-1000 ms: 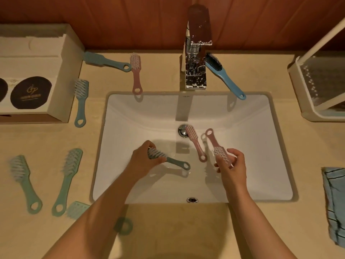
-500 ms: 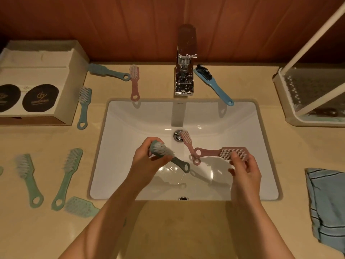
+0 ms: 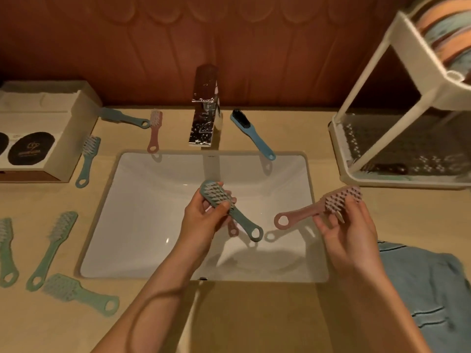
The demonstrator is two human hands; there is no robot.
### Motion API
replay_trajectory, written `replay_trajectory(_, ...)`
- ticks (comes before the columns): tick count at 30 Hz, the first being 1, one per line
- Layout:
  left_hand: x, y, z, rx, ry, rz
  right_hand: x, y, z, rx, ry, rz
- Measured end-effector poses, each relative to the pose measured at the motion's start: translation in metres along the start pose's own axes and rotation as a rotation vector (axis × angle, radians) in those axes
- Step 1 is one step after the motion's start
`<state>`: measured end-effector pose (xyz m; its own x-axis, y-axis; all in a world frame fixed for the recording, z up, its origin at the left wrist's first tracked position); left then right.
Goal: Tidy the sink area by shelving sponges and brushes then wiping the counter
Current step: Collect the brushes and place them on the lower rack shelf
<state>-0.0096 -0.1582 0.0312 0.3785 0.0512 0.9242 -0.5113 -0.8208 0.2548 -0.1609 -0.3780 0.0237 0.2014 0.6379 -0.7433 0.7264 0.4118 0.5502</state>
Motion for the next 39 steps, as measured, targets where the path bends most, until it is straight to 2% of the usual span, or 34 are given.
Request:
replay_trajectory(1, 0.001, 0.008, 0.001, 0.005, 0.014, 0.023, -0.009, -0.003, 0.003, -0.004, -0.007, 0.03)
replay_trajectory(4, 0.014, 0.033, 0.003, -0.019, 0.104, 0.216, -0.011, -0.017, 0.014, -0.003, 0.13, 0.25)
replay_trajectory(6, 0.02, 0.057, 0.004, -0.079, 0.156, 0.356, -0.027, -0.036, 0.022, -0.014, 0.127, 0.173)
replay_trajectory(8, 0.022, 0.074, 0.006, -0.123, 0.185, 0.448, -0.056, -0.051, 0.028, -0.007, 0.015, -0.101)
replay_trajectory(12, 0.023, 0.098, 0.016, -0.118, 0.22, 0.534, -0.102, -0.064, 0.044, 0.055, -0.037, -0.356)
replay_trajectory(16, 0.013, 0.111, 0.031, -0.06, 0.16, 0.425, -0.149, -0.069, 0.071, 0.076, -0.154, -0.811)
replay_trajectory(19, 0.008, 0.118, 0.039, 0.006, 0.135, 0.382, -0.167, -0.058, 0.103, -0.008, -0.25, -1.202)
replay_trajectory(22, 0.003, 0.124, 0.041, 0.065, 0.138, 0.349, -0.17, -0.056, 0.139, -0.032, -0.239, -1.473)
replay_trajectory(27, -0.012, 0.132, 0.043, 0.127, 0.091, 0.171, -0.152, -0.036, 0.188, -0.205, -0.189, -1.585)
replay_trajectory(32, -0.001, 0.127, 0.043, 0.221, 0.13, 0.284, -0.134, -0.024, 0.214, -0.264, -0.101, -1.547)
replay_trajectory(39, 0.0, 0.128, 0.042, 0.213, 0.111, 0.278, -0.113, -0.03, 0.221, -0.285, 0.016, -1.602)
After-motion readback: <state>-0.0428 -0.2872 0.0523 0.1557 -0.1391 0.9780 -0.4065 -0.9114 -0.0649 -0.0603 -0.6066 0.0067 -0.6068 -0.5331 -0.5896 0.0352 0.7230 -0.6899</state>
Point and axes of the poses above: each hand's wrist, its own z-axis towards the middle knuckle, its own y-axis out of the palm, x = y × z, the point moved 9 cm from there along z, towards the middle knuckle, and after that the axes turned 12 degrees about -x, right-handed, at the moved point
